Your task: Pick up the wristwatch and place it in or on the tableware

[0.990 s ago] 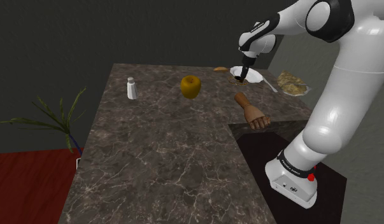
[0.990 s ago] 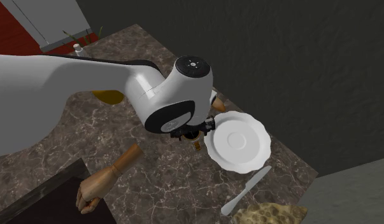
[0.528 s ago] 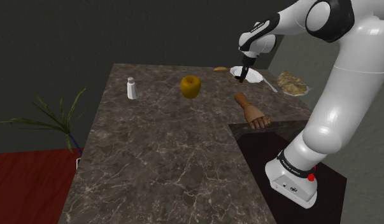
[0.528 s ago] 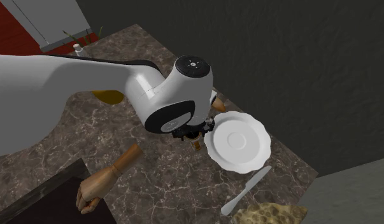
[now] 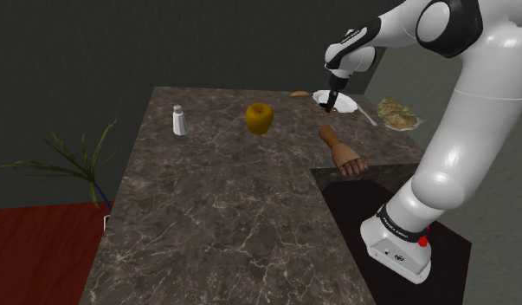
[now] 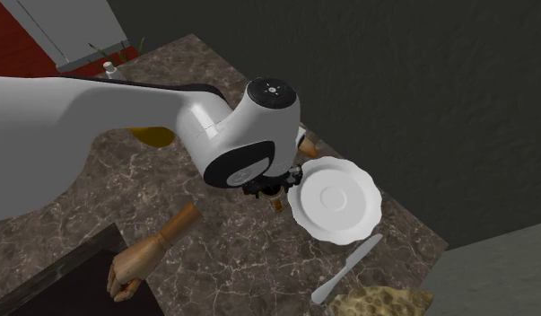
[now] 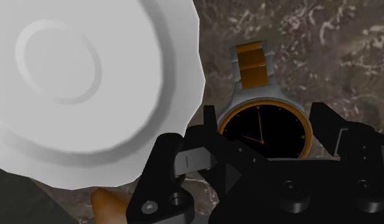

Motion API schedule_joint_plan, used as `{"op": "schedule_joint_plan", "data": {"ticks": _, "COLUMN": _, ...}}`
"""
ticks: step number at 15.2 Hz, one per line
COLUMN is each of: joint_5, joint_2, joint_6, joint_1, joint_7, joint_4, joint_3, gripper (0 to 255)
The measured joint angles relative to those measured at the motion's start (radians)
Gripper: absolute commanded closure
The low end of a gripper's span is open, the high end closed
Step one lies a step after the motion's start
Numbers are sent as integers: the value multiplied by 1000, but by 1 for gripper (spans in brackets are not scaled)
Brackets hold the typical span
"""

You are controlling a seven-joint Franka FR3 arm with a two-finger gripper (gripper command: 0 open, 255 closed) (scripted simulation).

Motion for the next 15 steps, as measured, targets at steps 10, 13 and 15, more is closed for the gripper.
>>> {"op": "schedule_joint_plan", "data": {"ticks": 10, "joint_5": -52, "joint_2": -74, "joint_6": -110, "joint_1": 16, "joint_7": 36, "joint_4": 46, "joint_3": -17, "gripper": 255}}
{"op": "schedule_joint_plan", "data": {"ticks": 13, "joint_5": -64, "joint_2": -93, "joint_6": -144, "joint_1": 18, "joint_7": 42, "joint_4": 64, "joint_3": -21, "gripper": 255}}
{"op": "schedule_joint_plan", "data": {"ticks": 15, "joint_5": -71, "joint_2": -102, "joint_6": -169, "joint_1": 20, "joint_7": 49, "joint_4": 81, "joint_3": -22, "gripper": 255}}
